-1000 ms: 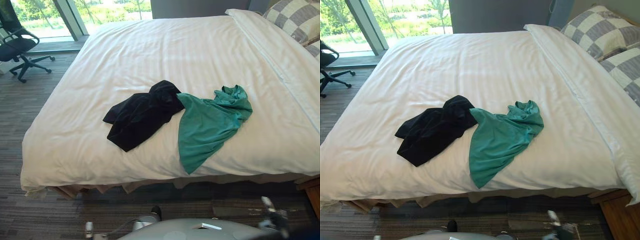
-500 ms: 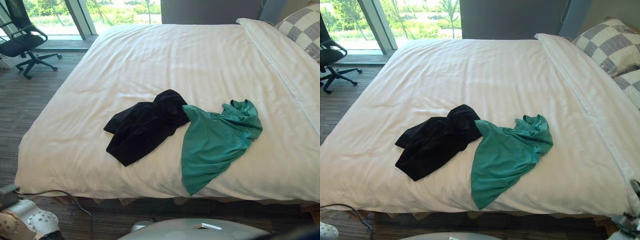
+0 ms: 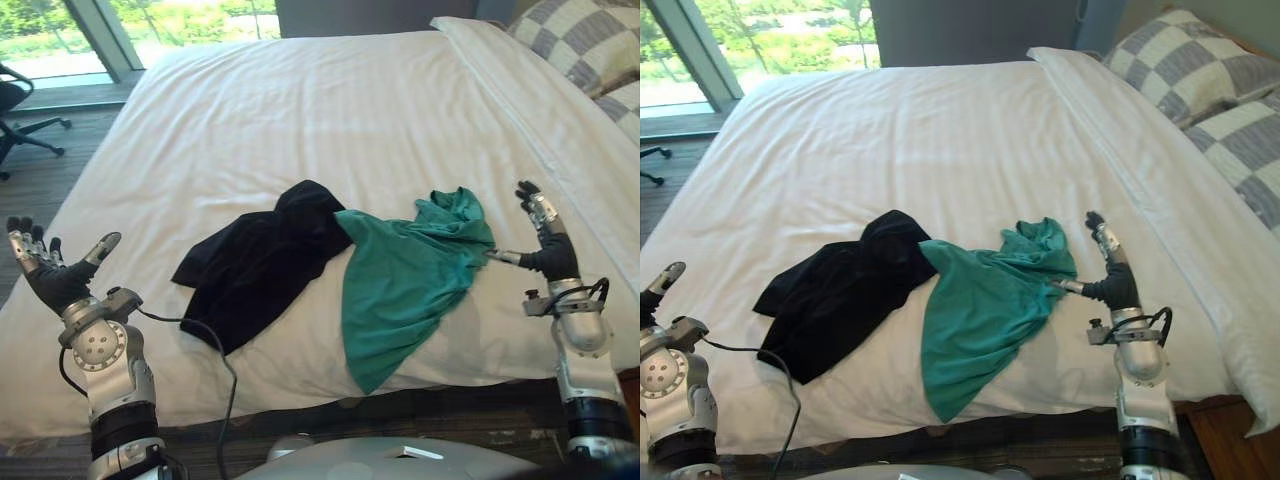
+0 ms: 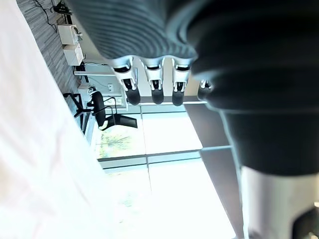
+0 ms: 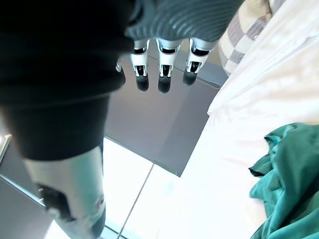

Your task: Tidy the bed and pick cloth on bed and put in laundry

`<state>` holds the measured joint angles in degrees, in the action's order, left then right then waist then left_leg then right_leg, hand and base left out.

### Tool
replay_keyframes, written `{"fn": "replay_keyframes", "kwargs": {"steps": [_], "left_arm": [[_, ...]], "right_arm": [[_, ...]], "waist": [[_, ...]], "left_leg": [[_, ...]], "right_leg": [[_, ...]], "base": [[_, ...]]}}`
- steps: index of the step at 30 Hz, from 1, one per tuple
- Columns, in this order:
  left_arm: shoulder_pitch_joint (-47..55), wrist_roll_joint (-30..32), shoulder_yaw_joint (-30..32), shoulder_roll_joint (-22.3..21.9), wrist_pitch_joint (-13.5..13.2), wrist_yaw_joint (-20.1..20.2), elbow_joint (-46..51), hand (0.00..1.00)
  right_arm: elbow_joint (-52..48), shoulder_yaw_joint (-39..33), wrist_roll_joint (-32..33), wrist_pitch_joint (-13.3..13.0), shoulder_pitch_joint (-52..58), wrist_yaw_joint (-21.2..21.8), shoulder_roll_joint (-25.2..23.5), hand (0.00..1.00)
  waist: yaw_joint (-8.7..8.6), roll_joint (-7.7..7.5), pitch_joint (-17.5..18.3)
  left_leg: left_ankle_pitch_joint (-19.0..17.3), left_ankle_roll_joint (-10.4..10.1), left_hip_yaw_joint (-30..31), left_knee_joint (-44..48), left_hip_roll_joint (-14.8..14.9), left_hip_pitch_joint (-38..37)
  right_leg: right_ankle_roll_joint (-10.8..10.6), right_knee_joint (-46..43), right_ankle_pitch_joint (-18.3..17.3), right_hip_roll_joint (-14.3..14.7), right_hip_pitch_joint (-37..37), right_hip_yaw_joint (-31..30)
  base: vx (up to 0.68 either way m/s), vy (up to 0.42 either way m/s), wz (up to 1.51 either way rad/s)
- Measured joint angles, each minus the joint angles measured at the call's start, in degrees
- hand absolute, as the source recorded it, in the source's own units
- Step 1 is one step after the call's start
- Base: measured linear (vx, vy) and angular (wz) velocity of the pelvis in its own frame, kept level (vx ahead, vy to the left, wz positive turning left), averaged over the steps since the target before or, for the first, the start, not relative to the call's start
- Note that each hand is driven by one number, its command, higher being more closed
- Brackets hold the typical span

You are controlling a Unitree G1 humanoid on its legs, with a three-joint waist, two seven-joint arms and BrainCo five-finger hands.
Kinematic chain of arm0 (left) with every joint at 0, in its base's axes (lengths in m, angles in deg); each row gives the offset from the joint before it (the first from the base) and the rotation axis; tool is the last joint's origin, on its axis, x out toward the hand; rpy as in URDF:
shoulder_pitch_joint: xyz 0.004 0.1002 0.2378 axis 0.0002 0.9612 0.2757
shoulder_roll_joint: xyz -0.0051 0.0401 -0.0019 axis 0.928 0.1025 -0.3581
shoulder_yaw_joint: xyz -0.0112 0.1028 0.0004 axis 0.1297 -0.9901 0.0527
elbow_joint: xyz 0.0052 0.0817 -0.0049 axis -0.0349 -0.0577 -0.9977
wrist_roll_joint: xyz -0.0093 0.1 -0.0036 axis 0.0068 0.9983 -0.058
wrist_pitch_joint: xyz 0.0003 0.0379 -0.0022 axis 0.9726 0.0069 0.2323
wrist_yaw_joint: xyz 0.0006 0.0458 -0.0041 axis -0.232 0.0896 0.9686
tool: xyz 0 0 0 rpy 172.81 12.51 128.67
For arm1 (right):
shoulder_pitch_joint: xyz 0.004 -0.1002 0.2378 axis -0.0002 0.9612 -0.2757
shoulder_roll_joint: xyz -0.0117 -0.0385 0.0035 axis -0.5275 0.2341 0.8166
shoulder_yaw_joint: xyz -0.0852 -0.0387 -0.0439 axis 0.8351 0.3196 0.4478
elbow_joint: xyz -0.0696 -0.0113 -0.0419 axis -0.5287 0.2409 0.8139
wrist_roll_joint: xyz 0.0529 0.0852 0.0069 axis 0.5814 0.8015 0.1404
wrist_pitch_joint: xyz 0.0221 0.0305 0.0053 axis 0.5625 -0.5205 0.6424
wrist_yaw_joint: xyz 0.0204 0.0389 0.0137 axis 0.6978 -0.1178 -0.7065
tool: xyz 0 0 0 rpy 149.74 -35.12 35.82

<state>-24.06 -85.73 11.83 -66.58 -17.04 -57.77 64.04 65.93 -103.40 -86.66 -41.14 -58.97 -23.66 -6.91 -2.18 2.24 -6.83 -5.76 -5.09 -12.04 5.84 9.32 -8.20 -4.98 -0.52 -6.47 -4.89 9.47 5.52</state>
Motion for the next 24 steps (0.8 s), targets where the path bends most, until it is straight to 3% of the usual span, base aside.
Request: {"fn": "replay_keyframes", "kwargs": {"steps": [3, 6, 10, 13, 18, 20, 24], "left_arm": [[0.28, 4.16, -1.24, 0.37, 1.25, 2.29, -0.14, 0.00], [0.35, 8.51, -5.82, 1.36, 2.84, 3.06, -0.72, 0.00], [-0.09, 11.19, -10.51, 2.02, 6.10, 3.63, -2.00, 0.00], [0.33, 15.07, -14.48, 1.52, 10.19, 4.91, -4.03, 0.00], [7.24, 23.43, -19.63, -5.75, 20.98, 9.48, -2.85, 0.00], [8.42, 26.35, -21.59, -7.62, 23.83, 9.45, -2.96, 0.00], [8.04, 28.88, -23.94, -9.81, 27.31, 7.96, -5.64, 0.00]], "right_arm": [[-0.10, 0.07, 0.02, 2.44, 1.87, -1.06, -0.19, 0.00], [-0.28, 1.47, -0.02, 3.37, 2.24, -1.69, -0.55, 0.00], [-1.53, 5.10, -0.11, 4.06, 2.23, -1.76, -0.82, 0.00], [-3.66, 5.60, -0.07, 4.44, 2.73, -1.67, -1.38, 0.00], [-14.30, 5.67, -0.07, 4.75, 8.81, 4.64, -2.48, 0.00], [-15.70, 5.74, -0.08, 4.69, 9.75, 6.62, -2.79, 0.00], [-15.86, 5.73, -0.08, 4.65, 9.49, 9.85, -2.21, 0.00]], "waist": [[-0.15, 0.87, 0.04], [-0.16, 0.60, -0.18], [-0.18, 0.39, -1.77], [-1.11, 0.48, -1.93], [-2.29, 1.48, -2.05], [-3.35, 1.89, -1.82], [-3.72, 3.05, -1.93]], "left_leg": [[0.10, 0.14, -0.08, 0.84, 0.95, -0.88], [0.04, 0.08, -0.07, 3.77, 0.85, -0.13], [0.02, 0.09, 0.05, 7.82, 0.70, 1.40], [-0.24, 0.31, -0.23, 8.29, -0.21, 0.31], [-1.93, 1.28, -4.64, 7.99, -2.37, -7.24], [-3.74, 1.38, -4.89, 8.16, -3.34, -6.90], [-6.33, 1.27, -6.53, 6.33, -5.45, -5.14]], "right_leg": [[1.33, -2.25, -1.62, 0.98, -0.33, -1.99], [2.02, -9.81, -4.81, 0.66, -4.40, -3.76], [2.96, -17.19, -5.87, 0.56, -8.73, -6.59], [2.31, -20.09, -6.95, -0.15, -9.64, -8.67], [0.31, -24.00, -10.63, -2.66, -6.00, -11.39], [-0.76, -25.42, -12.71, -3.69, -7.29, -12.23], [-1.95, -31.90, -14.44, -4.80, -14.21, -14.33]], "base": [[0.05, -0.114, -0.30], [0.01, -0.073, -0.22], [-0.05, -0.025, -0.32], [-0.04, 0.019, -0.26], [-0.03, 0.054, -0.42], [-0.12, 0.065, -0.08], [-0.18, 0.076, -0.08]]}}
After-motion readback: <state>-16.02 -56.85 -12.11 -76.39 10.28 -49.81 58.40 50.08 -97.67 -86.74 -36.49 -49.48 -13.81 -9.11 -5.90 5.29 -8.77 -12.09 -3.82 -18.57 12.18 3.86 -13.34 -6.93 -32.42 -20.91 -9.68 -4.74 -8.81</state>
